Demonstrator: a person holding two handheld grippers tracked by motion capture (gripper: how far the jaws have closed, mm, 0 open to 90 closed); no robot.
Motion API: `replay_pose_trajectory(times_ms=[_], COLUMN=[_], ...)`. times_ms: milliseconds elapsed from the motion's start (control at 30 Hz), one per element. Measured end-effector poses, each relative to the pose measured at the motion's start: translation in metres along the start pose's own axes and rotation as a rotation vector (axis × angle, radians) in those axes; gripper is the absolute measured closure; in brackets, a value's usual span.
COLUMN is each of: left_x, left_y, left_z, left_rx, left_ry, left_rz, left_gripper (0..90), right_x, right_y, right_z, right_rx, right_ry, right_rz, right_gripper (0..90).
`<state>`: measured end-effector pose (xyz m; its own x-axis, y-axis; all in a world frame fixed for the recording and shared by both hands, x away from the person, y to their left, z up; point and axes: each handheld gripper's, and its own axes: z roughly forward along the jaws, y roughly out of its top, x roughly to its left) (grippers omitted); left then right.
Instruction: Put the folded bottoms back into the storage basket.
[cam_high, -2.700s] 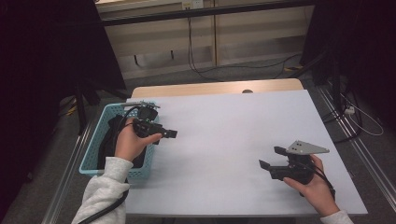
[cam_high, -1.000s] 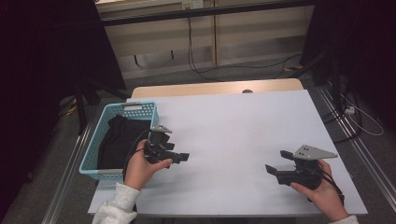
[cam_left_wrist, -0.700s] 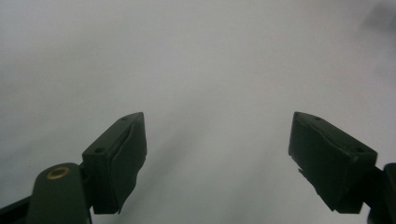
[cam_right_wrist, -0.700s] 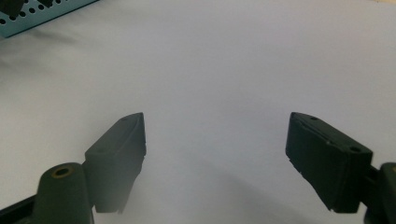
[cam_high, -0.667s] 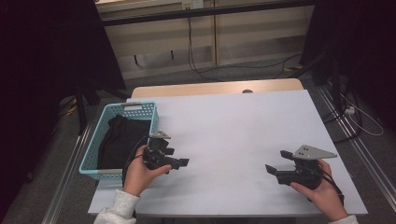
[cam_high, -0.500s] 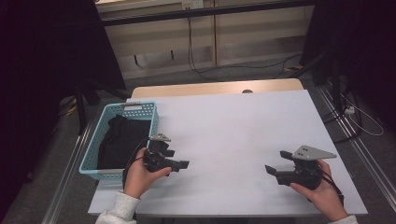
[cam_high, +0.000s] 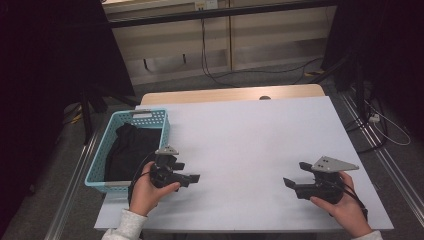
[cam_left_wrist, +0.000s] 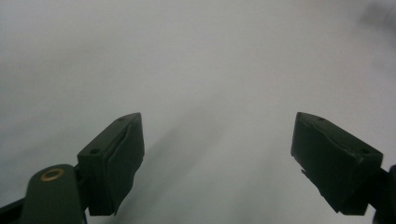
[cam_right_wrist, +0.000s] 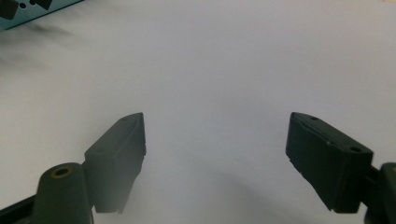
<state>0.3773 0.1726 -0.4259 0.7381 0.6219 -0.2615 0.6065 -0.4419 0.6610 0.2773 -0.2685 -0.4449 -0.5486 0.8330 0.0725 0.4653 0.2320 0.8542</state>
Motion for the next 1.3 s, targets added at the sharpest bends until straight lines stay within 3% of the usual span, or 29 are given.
replay_pose_trajectory(times_ms=[467, 800, 1300], left_x=[-0.003, -0.005, -0.007], left_y=[-0.004, -0.006, -0.008], left_z=[0.002, 0.004, 0.011], left_rx=[-0.009, -0.026, -0.007], left_ry=[-0.008, -0.009, -0.003], left_rz=[0.028, 0.023, 0.028], left_gripper=[14.5, 13.0, 11.7], right_x=[-0.001, 0.000, 0.002], right_y=[-0.001, -0.001, -0.003], right_z=[-0.001, 0.000, 0.003], right_rx=[0.001, 0.001, 0.019], right_ry=[0.001, 0.007, -0.006], right_rz=[0.003, 0.009, -0.015], right_gripper=[19.3, 19.3, 19.4])
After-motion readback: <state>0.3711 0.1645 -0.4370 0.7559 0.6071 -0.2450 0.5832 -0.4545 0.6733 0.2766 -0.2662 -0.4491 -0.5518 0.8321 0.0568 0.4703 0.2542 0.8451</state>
